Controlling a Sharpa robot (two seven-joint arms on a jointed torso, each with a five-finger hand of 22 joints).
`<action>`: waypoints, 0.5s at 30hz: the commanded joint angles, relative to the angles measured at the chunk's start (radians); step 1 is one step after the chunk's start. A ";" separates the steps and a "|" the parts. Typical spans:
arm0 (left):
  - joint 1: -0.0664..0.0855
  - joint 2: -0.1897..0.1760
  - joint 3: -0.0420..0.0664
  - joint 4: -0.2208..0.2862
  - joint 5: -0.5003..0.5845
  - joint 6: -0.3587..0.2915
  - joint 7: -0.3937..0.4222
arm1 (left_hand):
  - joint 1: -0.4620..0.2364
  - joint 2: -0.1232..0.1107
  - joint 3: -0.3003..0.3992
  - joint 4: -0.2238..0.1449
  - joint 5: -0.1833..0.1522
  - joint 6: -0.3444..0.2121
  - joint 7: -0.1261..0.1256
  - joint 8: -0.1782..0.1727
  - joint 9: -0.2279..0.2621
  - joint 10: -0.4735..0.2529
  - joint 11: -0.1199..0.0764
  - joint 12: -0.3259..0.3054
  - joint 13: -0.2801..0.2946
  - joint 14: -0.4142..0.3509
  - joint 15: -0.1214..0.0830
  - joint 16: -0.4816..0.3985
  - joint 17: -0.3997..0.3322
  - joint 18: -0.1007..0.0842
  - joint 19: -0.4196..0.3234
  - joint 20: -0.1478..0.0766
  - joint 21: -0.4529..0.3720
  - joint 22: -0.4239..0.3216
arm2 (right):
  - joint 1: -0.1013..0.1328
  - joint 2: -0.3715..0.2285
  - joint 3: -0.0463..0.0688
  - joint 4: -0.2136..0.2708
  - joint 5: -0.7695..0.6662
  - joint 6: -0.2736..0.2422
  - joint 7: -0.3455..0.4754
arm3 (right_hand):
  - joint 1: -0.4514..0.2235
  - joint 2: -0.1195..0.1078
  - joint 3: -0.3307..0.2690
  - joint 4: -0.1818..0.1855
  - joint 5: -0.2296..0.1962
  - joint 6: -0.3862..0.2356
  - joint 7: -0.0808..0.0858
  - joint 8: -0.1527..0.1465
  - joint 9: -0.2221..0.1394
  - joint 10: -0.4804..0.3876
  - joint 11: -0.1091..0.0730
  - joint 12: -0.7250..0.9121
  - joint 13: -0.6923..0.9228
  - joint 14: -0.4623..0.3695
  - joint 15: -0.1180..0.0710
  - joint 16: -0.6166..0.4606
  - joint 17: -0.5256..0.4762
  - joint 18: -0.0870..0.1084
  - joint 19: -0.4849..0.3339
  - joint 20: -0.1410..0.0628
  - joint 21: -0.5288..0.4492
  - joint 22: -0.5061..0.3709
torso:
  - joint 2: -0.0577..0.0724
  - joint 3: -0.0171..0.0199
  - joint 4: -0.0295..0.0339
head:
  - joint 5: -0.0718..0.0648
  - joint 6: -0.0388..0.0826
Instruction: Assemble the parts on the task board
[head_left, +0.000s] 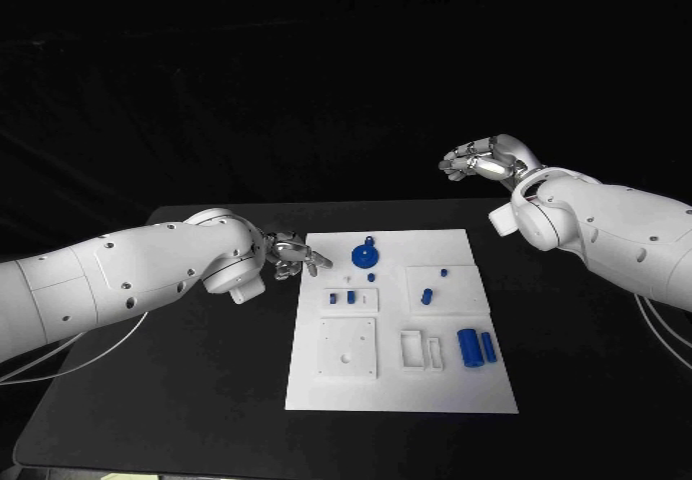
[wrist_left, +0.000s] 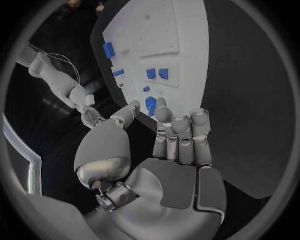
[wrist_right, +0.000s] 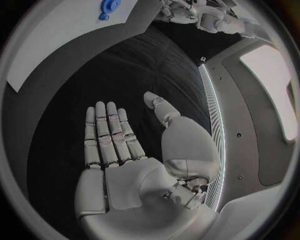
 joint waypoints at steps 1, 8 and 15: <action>0.000 -0.005 0.000 0.011 0.003 -0.010 0.021 | 0.029 0.017 -0.002 -0.016 0.008 -0.013 0.003 -0.006 -0.002 -0.010 0.002 -0.007 -0.002 -0.008 0.001 -0.005 -0.003 -0.008 -0.007 -0.100 -0.008 -0.002 | 0.001 -0.001 0.001 0.000 -0.004 0.007 0.004 | 0.010 0.004 -0.008 0.000 0.004 -0.009 0.002 0.005 -0.001 0.002 0.006 -0.003 -0.001 0.000 0.005 -0.004 -0.001 0.010 -0.005 -0.001 -0.006 0.001 | 0.000 0.0006 -0.0003 | 0.004 0.003; 0.000 -0.019 -0.007 0.041 -0.033 -0.022 0.033 | 0.101 0.078 -0.017 -0.095 0.095 -0.048 0.017 -0.022 -0.010 -0.045 0.015 -0.028 -0.012 -0.034 0.015 -0.030 -0.017 -0.022 -0.029 -0.093 -0.028 -0.008 | 0.001 -0.002 0.001 0.000 -0.004 0.007 0.004 | 0.010 0.004 -0.008 0.000 0.004 -0.009 0.002 0.006 -0.001 0.003 0.006 -0.003 -0.002 0.000 0.005 -0.004 -0.001 0.010 -0.005 -0.001 -0.006 0.001 | 0.000 0.0012 -0.0015 | 0.007 0.006; -0.001 -0.035 -0.033 0.084 -0.088 0.007 0.023 | 0.167 0.094 -0.022 -0.193 0.258 -0.068 0.032 -0.024 -0.013 -0.089 0.032 -0.064 -0.039 -0.078 0.033 -0.064 -0.034 -0.046 -0.065 -0.078 -0.065 -0.020 | 0.001 -0.004 0.000 0.001 -0.004 0.007 0.004 | 0.010 0.004 -0.008 -0.001 0.004 -0.009 0.002 0.006 -0.002 0.003 0.006 -0.003 -0.003 0.000 0.005 -0.004 -0.001 0.010 -0.005 -0.001 -0.006 0.001 | 0.000 0.0011 -0.0011 | 0.009 0.008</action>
